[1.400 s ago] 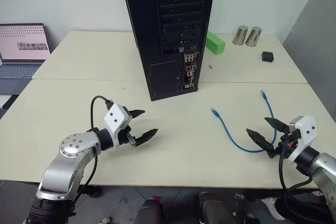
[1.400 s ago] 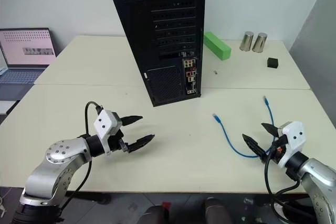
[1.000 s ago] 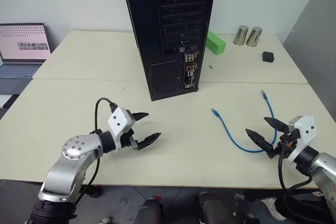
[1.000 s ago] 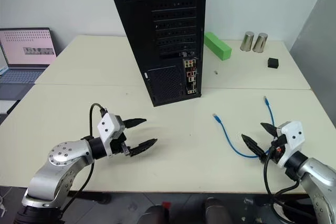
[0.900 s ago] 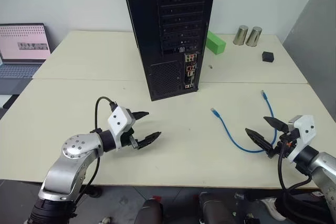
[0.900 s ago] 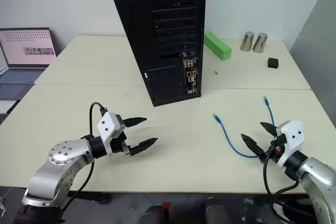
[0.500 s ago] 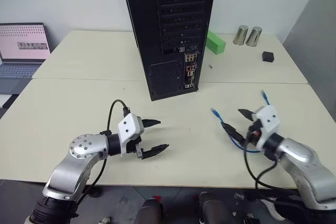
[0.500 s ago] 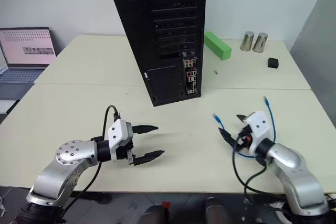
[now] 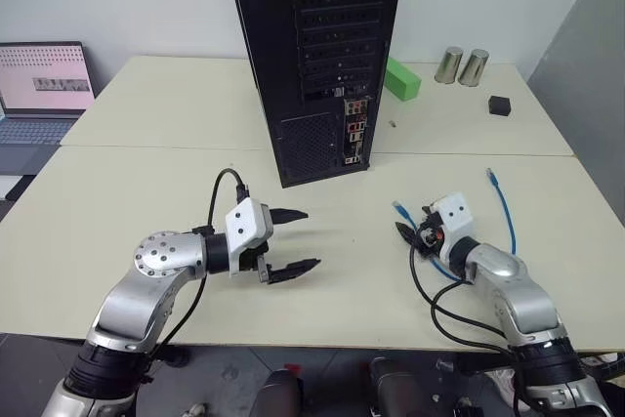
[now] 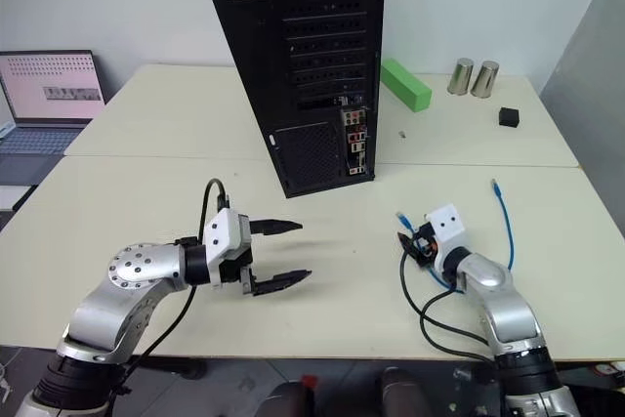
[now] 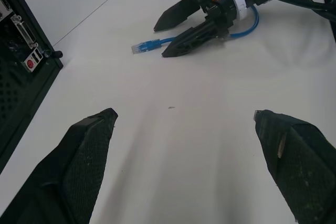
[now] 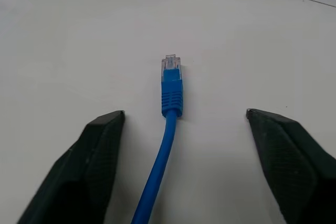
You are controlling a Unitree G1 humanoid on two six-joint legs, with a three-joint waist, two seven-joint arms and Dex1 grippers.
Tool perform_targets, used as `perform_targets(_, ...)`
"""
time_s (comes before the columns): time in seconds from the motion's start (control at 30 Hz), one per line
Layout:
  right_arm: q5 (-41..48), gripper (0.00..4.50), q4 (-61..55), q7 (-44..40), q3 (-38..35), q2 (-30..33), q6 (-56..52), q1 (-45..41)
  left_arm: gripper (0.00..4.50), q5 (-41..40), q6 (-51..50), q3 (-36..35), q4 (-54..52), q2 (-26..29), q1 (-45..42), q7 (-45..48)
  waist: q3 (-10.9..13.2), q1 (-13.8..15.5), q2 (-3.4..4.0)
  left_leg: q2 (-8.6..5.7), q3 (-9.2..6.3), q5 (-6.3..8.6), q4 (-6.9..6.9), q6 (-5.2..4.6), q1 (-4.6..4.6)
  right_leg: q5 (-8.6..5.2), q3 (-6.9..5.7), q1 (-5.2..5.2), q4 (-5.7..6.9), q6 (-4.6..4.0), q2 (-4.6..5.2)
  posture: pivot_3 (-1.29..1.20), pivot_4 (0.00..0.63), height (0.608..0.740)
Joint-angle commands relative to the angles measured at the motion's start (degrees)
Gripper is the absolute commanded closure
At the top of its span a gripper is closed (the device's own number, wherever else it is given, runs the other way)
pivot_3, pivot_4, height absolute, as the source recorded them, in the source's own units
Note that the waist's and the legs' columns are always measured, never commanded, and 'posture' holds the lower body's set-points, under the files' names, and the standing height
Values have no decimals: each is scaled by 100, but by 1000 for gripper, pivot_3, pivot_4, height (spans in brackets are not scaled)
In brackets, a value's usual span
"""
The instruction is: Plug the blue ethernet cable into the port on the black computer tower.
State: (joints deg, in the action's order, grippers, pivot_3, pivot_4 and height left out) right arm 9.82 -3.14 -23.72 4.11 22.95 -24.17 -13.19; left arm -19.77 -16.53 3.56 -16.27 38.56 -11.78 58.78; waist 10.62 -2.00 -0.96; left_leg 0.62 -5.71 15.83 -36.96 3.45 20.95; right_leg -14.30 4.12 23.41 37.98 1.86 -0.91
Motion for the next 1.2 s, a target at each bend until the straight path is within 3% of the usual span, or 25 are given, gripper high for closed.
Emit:
perform_targets(0.03, -172, 1698, 18, 71, -5, -19, 12, -60, 0, -92, 124, -29, -43, -23, -96, 72, 0, 0, 0, 0, 0, 0, 0, 0, 0, 0, 0, 0, 0, 0, 0, 0, 150, 740)
perform_targets(0.3, -274, 3864, -74, -83, 55, 21, 25, 8, 0, 28, 186, 105, 259, -110, -322, 108, 0, 13, 0, -1, -1, 0, -2, 0, 0, 0, -1, -2, 0, 0, 0, 0, 150, 740)
perform_targets(0.4, -275, 4443, -217, -234, 86, 58, 120, 11, 0, 104, 279, 189, 434, -152, -436, 134, 0, 7, 0, -2, -1, 0, -1, 0, -1, 0, -1, -2, 0, 1, 0, 0, 150, 740)
perform_targets(0.77, 514, 4465, -2338, -2193, 893, 1085, -601, 146, 0, 530, 969, 860, 1391, -445, -1340, 731, 2, 5, 1, -2, -6, 0, 0, 0, 1, 0, -5, -1, -1, 1, -1, 0, 150, 740)
perform_targets(1.2, 496, 4481, -2577, -2130, 1146, 986, -992, -148, 0, 708, 1321, 1210, 1827, -583, -1639, 1345, 3, 3, -1, -2, -8, 0, -1, 0, 3, 0, -6, -2, -1, 1, -2, 0, 150, 740)
